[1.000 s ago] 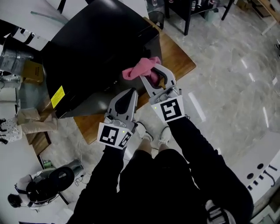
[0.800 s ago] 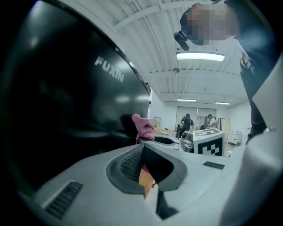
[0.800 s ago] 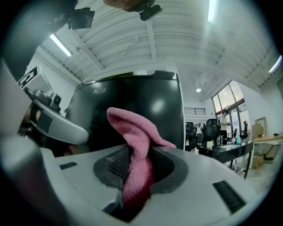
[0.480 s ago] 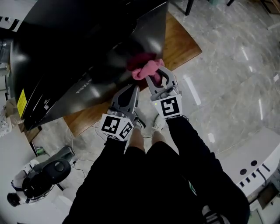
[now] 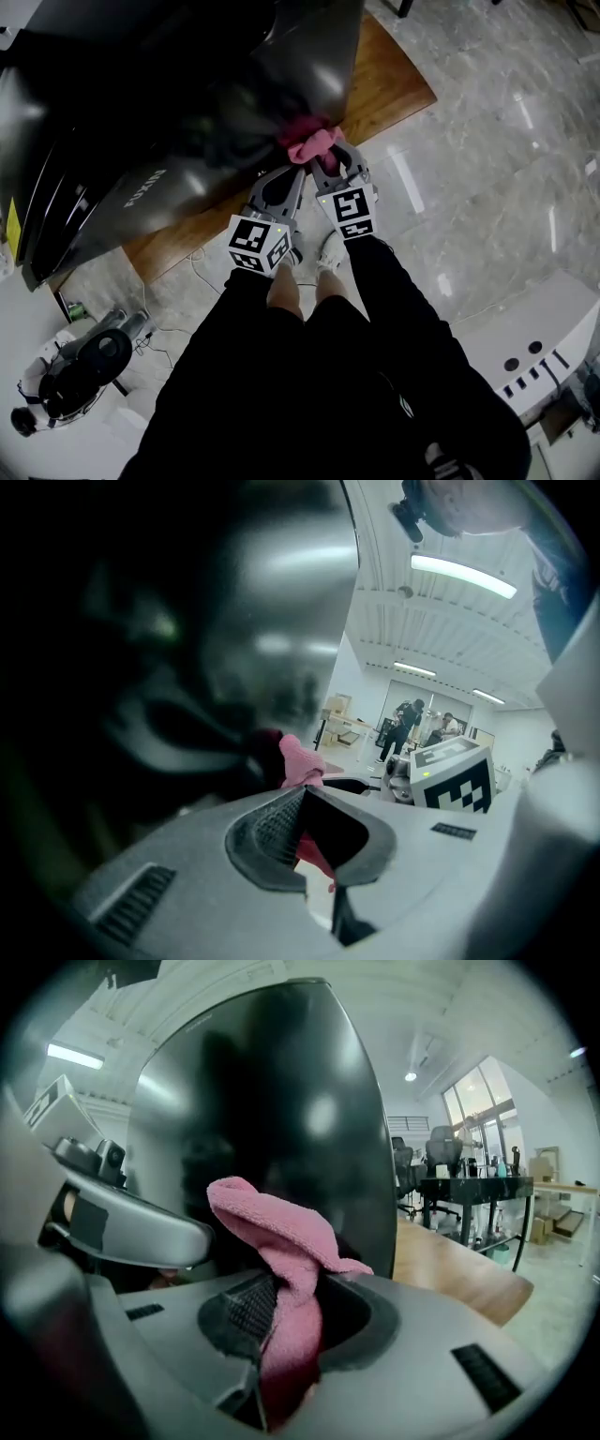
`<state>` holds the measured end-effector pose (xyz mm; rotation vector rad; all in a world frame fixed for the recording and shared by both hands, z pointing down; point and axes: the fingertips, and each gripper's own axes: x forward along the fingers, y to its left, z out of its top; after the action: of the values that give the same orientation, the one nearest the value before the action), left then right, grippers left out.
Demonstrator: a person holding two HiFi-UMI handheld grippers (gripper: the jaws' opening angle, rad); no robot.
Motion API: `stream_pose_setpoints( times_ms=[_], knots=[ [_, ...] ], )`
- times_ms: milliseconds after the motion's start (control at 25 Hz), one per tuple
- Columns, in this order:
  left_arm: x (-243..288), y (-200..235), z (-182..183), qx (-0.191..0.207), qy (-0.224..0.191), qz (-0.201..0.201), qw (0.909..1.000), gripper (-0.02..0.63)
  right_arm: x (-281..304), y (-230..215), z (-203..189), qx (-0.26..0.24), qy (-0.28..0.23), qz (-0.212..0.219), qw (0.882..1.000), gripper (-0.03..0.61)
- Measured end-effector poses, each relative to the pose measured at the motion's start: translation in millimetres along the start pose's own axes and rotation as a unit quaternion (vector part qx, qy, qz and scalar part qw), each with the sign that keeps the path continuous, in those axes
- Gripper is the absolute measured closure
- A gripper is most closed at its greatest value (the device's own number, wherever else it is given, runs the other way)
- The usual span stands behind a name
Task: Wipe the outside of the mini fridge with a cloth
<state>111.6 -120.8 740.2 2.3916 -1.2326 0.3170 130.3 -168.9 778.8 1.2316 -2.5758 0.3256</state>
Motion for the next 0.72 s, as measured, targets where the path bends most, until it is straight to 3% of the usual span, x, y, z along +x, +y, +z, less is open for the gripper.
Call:
stream_pose_setpoints(
  times_ms=[200, 320, 600, 720],
  knots=[
    [7, -7, -24, 0.002, 0.026, 0.019, 0.9995, 0.609, -4, -9, -29, 0.019, 0.052, 0.0, 0.998, 0.466],
    [-2, -13, -22, 0.006, 0.032, 0.015, 0.9994, 0.609, -17, -4, -21, 0.022, 0.045, 0.007, 0.999, 0.466],
    [-65, -58, 30, 0.019, -0.016, -0.005, 0.9997, 0.608, -98, 34, 91, 0.023, -0.086, 0.057, 0.994, 0.466],
    [-113, -82, 49, 0.017, -0.025, -0.008, 0.9995, 0.609, -142, 51, 136, 0.031, -0.117, 0.077, 0.99, 0.468]
  ],
)
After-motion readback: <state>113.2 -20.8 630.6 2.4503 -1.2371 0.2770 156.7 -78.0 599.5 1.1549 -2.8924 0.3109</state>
